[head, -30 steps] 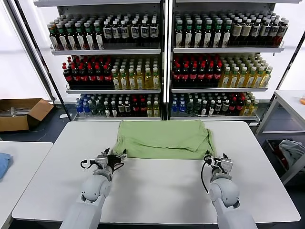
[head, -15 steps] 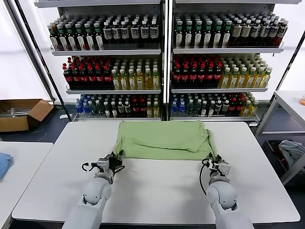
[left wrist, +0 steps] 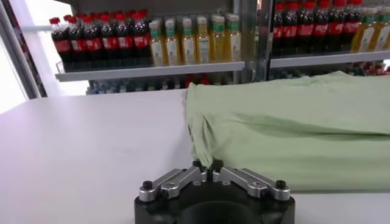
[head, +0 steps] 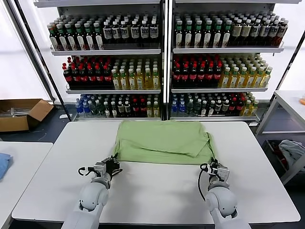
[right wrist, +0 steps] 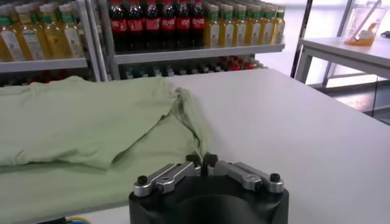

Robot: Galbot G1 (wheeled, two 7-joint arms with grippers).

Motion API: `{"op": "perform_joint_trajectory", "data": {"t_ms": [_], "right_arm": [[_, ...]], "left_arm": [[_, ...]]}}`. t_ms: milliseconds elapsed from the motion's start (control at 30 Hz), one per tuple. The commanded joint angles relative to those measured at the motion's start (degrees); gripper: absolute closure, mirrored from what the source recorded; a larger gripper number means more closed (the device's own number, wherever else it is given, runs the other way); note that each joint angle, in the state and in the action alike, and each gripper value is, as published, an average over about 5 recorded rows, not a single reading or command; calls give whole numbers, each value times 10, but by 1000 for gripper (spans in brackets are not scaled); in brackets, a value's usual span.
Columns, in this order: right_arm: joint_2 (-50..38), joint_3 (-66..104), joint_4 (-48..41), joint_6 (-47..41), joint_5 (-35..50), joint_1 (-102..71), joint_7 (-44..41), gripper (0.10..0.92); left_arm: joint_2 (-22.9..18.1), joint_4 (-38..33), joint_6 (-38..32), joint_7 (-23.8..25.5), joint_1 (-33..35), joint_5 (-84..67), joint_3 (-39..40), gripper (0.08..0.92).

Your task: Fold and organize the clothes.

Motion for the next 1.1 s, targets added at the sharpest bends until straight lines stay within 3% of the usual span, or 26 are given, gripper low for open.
{"op": "perform_joint_trajectory", "data": {"t_ms": [33, 367, 633, 867, 1100], "right_arm": [[4, 15, 145, -10, -32, -118, 23, 893], [25, 4, 239, 2, -69, -315, 53, 893], [25, -23, 229, 18, -85, -360, 72, 883], [22, -37, 259, 18, -90, -361, 66, 715], [19, 8, 309, 4, -58, -309, 54, 507]], "left_arm": [[24, -131, -6, -9, 86, 12, -10, 903], [73, -314, -6, -58, 298, 12, -18, 903], [68, -343, -17, -82, 406, 38, -11, 903], [46, -349, -22, -87, 419, 53, -4, 889], [28, -402, -31, -93, 410, 28, 1, 714]]}}
